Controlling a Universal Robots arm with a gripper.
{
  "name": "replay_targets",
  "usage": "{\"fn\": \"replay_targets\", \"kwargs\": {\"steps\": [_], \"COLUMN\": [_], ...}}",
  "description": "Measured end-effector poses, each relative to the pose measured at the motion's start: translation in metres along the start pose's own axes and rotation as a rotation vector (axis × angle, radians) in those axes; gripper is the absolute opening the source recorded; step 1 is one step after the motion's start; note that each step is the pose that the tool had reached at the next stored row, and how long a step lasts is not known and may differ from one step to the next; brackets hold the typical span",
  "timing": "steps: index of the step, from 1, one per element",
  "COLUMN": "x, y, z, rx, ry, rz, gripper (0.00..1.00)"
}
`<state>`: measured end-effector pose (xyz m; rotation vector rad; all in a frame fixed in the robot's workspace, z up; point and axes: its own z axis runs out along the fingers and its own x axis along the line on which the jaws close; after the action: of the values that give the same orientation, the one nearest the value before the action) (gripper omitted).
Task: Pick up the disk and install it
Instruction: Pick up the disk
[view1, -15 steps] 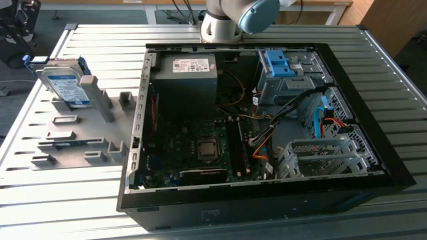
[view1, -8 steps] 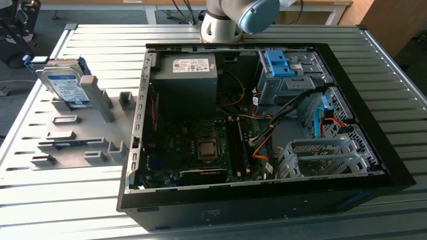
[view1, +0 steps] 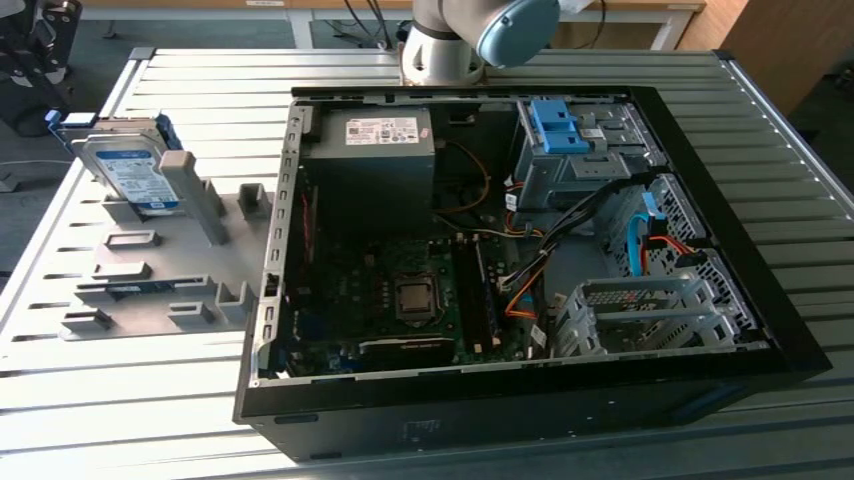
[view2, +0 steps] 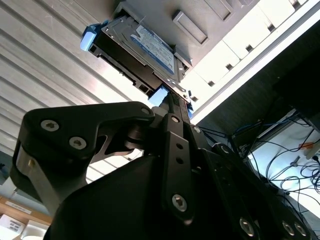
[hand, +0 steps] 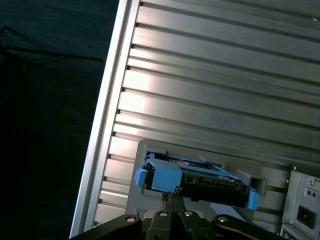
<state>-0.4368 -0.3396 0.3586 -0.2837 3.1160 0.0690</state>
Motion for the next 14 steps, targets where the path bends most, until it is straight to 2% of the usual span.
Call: {"fn": "replay_targets", "kwargs": {"steps": [14], "x": [0.0000], "y": [0.0000], "z": [0.0000], "rx": [-0.0001], "ry": [0.0003], "rz": [-0.007], "gripper": [0.11]}}
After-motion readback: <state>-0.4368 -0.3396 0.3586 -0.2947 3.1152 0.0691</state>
